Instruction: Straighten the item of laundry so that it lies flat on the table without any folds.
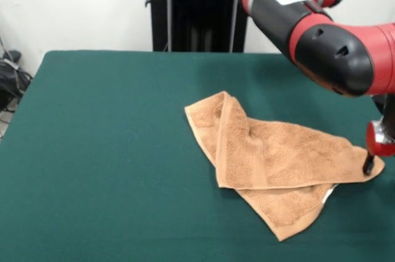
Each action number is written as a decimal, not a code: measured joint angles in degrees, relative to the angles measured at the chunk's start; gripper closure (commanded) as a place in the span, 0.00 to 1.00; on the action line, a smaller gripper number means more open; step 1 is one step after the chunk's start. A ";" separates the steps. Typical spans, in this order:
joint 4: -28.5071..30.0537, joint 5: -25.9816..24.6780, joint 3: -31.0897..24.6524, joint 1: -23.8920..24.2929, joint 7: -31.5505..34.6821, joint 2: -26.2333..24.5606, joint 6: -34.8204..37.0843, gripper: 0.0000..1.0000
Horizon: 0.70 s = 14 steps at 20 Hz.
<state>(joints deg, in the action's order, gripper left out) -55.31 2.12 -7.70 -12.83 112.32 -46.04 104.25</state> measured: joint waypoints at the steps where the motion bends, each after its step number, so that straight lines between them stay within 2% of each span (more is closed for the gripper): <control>1: 0.22 0.82 0.00 0.06 0.00 0.31 0.24 0.00; 14: 3.59 5.73 1.43 1.26 0.00 5.85 0.58 0.00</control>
<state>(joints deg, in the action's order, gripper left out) -51.71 7.86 -6.27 -11.57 112.32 -40.20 104.83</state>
